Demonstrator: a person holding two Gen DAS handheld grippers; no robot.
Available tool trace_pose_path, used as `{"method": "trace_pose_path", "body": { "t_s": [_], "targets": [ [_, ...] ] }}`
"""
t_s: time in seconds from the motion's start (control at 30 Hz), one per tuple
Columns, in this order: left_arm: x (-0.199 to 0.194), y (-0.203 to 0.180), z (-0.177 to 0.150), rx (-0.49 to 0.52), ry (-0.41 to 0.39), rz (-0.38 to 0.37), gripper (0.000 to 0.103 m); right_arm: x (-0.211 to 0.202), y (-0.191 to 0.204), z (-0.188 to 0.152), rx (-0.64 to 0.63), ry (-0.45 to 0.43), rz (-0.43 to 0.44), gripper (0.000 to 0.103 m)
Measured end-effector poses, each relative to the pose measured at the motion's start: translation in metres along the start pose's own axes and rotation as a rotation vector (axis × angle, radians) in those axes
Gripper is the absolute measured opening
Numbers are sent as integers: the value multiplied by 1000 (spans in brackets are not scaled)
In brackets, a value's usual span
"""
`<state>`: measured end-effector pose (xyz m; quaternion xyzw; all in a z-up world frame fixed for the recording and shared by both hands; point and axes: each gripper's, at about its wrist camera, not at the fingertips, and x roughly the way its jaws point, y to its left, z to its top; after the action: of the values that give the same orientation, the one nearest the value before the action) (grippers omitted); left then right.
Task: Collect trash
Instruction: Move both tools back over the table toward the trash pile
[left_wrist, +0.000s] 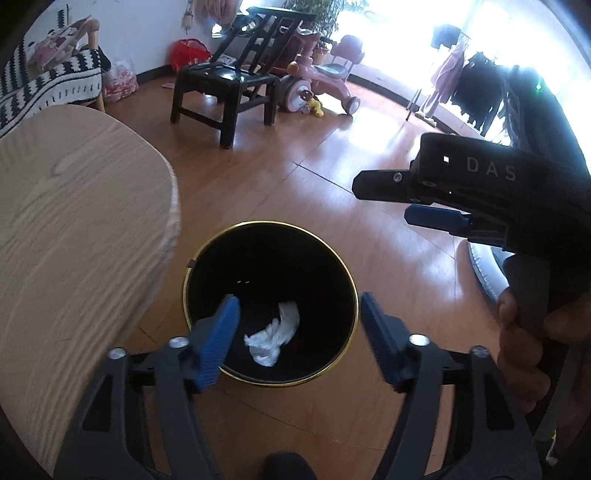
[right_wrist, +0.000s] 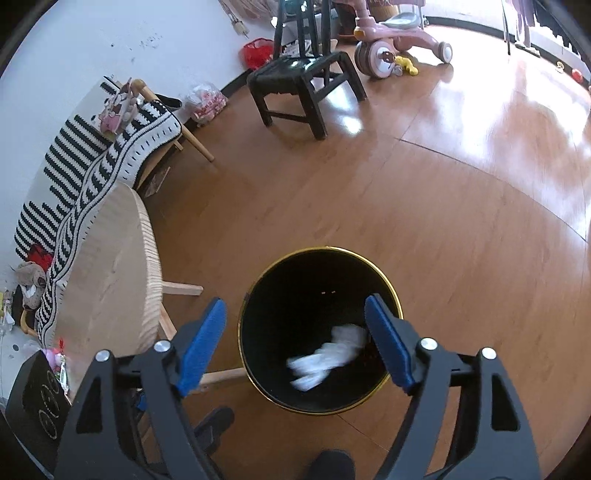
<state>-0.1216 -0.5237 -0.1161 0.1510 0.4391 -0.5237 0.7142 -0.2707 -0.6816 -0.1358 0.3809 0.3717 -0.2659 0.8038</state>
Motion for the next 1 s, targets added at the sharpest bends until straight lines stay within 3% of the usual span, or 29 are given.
{"method": "trace_pose_path", "body": {
  "t_s": [0.17,0.27,0.53,0.77,1.0],
  "targets": [
    [-42,14,1,-22,-54,53,92,-17,39,-3,-69,-46,8,85],
    [-78,33,0,-54,-97,83,93,-24,73,-9,-123,-71,18,86],
    [-184,115,-27,-198,-195,214,93,-30,203,-39,-316,-65,146,87],
    [-278,205,-78,-365,-257,399,93,-16,323,-87,-486,10,273,87],
    [-358,279,-145,-526,-314,558,93,-2,415,-140,-620,88,366,87]
  ]
}}
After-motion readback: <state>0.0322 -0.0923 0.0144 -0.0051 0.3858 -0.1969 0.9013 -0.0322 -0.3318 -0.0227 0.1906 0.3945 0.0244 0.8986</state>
